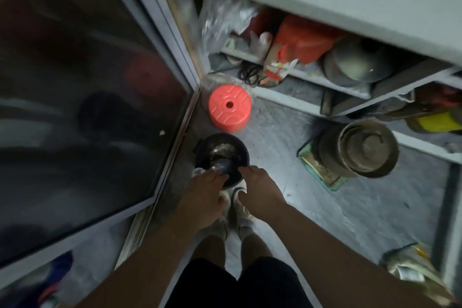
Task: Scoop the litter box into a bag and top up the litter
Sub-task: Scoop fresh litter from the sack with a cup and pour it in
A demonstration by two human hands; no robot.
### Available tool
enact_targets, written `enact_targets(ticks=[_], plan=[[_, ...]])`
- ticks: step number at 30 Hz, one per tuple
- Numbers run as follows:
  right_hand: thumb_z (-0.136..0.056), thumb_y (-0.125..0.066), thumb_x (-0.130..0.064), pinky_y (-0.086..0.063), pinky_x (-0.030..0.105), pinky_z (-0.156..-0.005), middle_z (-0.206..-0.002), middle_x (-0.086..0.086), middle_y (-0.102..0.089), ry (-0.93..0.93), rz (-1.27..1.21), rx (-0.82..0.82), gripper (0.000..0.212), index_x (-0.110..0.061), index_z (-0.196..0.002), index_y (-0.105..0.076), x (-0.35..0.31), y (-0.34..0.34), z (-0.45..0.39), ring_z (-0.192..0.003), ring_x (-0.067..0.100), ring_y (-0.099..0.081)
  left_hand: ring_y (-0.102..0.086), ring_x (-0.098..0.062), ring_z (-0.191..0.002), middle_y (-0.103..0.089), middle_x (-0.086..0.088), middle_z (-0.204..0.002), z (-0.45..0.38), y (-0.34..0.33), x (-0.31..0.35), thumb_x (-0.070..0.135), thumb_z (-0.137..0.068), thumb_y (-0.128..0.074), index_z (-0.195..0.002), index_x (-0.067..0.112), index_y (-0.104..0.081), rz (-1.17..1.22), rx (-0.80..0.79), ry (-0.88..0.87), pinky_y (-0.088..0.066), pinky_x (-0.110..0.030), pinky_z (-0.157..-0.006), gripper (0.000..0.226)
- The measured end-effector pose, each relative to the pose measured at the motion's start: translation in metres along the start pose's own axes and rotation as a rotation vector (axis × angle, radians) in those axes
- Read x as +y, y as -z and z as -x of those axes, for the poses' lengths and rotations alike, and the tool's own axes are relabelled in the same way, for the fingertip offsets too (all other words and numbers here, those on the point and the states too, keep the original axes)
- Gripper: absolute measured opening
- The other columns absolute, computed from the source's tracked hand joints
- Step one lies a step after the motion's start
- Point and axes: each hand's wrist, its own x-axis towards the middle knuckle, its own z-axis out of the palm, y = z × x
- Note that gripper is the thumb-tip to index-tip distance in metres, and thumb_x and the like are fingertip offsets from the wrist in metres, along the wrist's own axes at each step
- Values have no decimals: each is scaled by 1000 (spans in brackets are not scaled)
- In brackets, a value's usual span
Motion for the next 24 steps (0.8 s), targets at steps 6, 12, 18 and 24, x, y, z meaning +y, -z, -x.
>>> enact_targets(ticks=[6,12,18,24], plan=[[-89,-62,-26,-46,38,-100,-139,6,-54,104,47,174,55,-19,-142,-50,-32,104,85,-124,27,-50,-54,-31,-136,-59,-8,-146,48,92,71,29,-77,-58,-140,14,-60,-10,214,-85,-44,-48,-113,64],[-88,-65,-27,-40,36,-106,-138,10,-56,175,20,446,59,-10,-143,-49,-53,180,155,-128,30,-50,-36,-18,-149,-44,5,-158,77,179,135,34,-91,-63,-152,25,-46,-105,411,-218,-27,-39,-123,63],[-85,-70,-25,-41,32,-103,-135,6,-58,131,-15,729,57,-14,-139,-55,-61,228,223,-125,29,-53,-39,-18,-148,-48,6,-156,108,239,189,36,-88,-59,-148,27,-50,-60,544,-435,-33,-47,-121,62],[-85,-69,-30,-40,26,-103,-135,2,-58,42,-67,996,58,-17,-140,-54,-80,245,285,-124,21,-52,-45,-20,-144,-54,2,-151,132,275,214,34,-86,-66,-145,22,-56,-75,614,-676,-36,-46,-120,61]])
